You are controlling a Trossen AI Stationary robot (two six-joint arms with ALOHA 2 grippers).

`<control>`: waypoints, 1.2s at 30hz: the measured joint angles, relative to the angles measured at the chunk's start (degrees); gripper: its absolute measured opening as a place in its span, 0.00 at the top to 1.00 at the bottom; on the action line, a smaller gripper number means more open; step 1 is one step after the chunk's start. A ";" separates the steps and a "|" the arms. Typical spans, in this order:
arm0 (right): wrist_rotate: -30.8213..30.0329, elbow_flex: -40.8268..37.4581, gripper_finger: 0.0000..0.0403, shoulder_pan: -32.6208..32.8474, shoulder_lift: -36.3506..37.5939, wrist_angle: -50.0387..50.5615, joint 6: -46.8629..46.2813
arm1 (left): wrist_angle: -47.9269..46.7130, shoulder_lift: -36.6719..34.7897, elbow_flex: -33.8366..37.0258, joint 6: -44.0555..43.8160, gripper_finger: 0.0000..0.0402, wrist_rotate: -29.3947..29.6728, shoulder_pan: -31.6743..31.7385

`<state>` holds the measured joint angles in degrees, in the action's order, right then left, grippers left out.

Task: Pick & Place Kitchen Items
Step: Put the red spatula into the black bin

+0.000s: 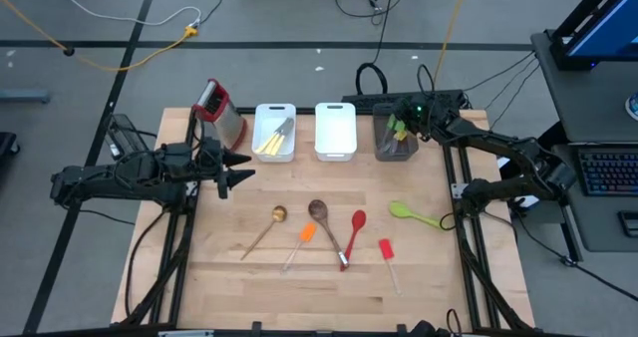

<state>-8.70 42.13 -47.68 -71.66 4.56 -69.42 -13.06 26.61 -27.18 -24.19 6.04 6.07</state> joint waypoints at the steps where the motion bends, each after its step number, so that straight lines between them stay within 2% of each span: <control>1: 0.08 0.00 0.49 0.00 0.15 0.00 -0.13 | 0.00 0.00 0.00 0.10 0.33 0.00 0.01; 6: 4.75 0.00 0.51 0.06 1.82 -2.15 2.48 | 0.00 0.00 0.00 0.13 0.33 0.02 0.00; 11: 10.95 0.00 0.58 1.75 4.21 -8.01 6.67 | 0.00 0.00 0.00 0.18 0.33 0.02 0.01; 17: 15.94 0.00 0.80 7.30 6.98 -9.93 10.85 | -0.02 0.00 0.00 1.69 0.33 0.06 0.00; 21: 16.49 0.00 0.97 13.68 7.58 -9.96 11.84 | -0.04 0.00 0.00 2.04 0.33 0.07 0.00; 31: 18.22 0.00 0.99 30.55 7.54 -9.81 11.02 | -0.42 0.02 0.00 3.37 0.33 0.07 -0.01; 36: 19.42 0.00 1.00 38.17 7.54 -5.16 7.62 | -0.42 0.00 0.00 3.53 0.33 0.07 -0.01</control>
<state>10.72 42.13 -9.51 -64.12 -0.61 -61.79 -13.47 26.61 -27.18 -20.67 6.11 6.07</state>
